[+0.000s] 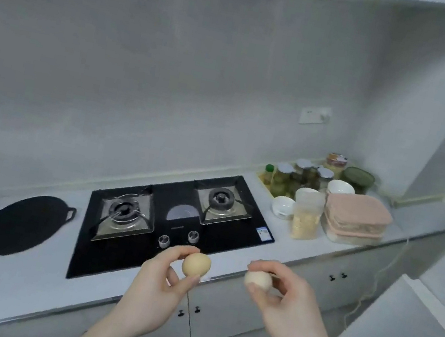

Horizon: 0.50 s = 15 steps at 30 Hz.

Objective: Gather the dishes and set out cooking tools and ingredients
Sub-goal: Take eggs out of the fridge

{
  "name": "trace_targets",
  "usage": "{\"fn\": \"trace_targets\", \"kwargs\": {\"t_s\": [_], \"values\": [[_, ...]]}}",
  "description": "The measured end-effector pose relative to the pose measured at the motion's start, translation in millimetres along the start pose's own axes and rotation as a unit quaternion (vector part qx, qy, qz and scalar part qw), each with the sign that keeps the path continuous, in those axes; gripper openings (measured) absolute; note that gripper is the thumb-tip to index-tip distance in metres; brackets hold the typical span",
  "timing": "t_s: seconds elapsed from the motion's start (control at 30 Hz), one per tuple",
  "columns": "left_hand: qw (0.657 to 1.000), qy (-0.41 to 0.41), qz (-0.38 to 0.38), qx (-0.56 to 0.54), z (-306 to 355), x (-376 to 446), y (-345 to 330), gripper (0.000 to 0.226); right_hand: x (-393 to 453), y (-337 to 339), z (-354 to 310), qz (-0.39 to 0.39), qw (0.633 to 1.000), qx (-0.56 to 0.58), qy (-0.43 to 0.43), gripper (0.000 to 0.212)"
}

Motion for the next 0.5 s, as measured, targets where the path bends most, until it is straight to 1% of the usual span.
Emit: {"fn": "trace_targets", "kwargs": {"t_s": [0.17,0.3,0.5], "values": [[0.990,0.072,0.120,0.005,-60.0,-68.8,101.5,0.034,9.2,-117.9,-46.0,-0.130,0.990,-0.006,0.045,0.025],[0.975,0.121,0.184,0.000,-103.6,-131.1,179.4,0.033,-2.4,-214.2,-83.7,-0.208,0.974,-0.007,0.088,0.027],[0.949,0.170,0.265,-0.012,-169.3,-212.2,273.7,0.028,-26.6,-338.9,-126.1,-0.285,0.951,-0.008,0.117,0.027]]}}
Point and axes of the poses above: each hand's wrist, its own x-axis towards the middle knuckle, its own y-axis out of the back of the hand, z = x × y, the point moved 4 cm from there along x, towards the middle knuckle, and after that the axes turned 2 degrees about -z, right-handed, at the moved point
